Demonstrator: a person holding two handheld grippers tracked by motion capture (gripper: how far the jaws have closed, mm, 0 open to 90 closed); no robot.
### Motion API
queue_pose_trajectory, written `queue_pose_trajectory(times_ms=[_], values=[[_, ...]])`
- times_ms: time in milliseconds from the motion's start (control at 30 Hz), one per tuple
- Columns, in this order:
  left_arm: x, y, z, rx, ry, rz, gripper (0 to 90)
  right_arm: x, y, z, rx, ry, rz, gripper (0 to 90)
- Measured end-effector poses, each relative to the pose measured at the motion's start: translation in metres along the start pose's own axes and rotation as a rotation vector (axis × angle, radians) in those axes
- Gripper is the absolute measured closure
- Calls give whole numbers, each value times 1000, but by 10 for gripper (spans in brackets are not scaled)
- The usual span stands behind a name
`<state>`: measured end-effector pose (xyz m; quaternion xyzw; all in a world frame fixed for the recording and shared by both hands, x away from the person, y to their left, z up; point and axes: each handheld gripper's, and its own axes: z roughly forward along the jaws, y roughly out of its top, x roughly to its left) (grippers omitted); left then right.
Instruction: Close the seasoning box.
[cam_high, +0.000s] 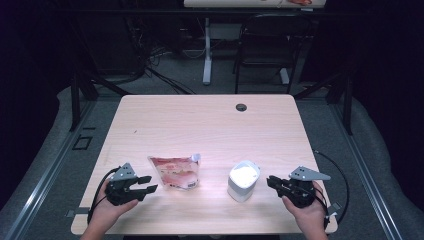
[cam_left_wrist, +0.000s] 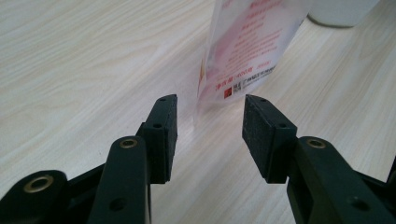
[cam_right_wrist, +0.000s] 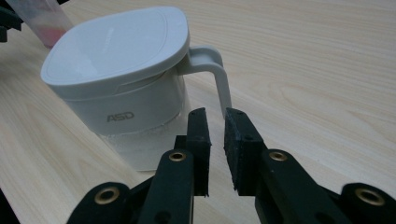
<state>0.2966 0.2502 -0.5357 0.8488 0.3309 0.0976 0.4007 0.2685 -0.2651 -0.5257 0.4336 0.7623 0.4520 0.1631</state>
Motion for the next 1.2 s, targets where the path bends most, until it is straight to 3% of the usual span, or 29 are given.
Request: queue_pose_trajectory(times_ms=[167, 400, 833, 967, 1200], values=[[1, -8, -1, 20, 6, -4, 556, 1, -5, 4, 16, -8, -4, 771], [4, -10, 0, 1, 14, -37, 556, 3, -11, 11, 28, -15, 4, 668], [5, -12, 9, -1, 28, -54, 541, -1, -20, 19, 50, -84, 20, 532], [5, -12, 8, -6, 39, -55, 530, 0, -21, 21, 66, -96, 5, 514], [9, -13, 6, -17, 47, -65, 520, -3, -22, 20, 53, -118, 22, 494]])
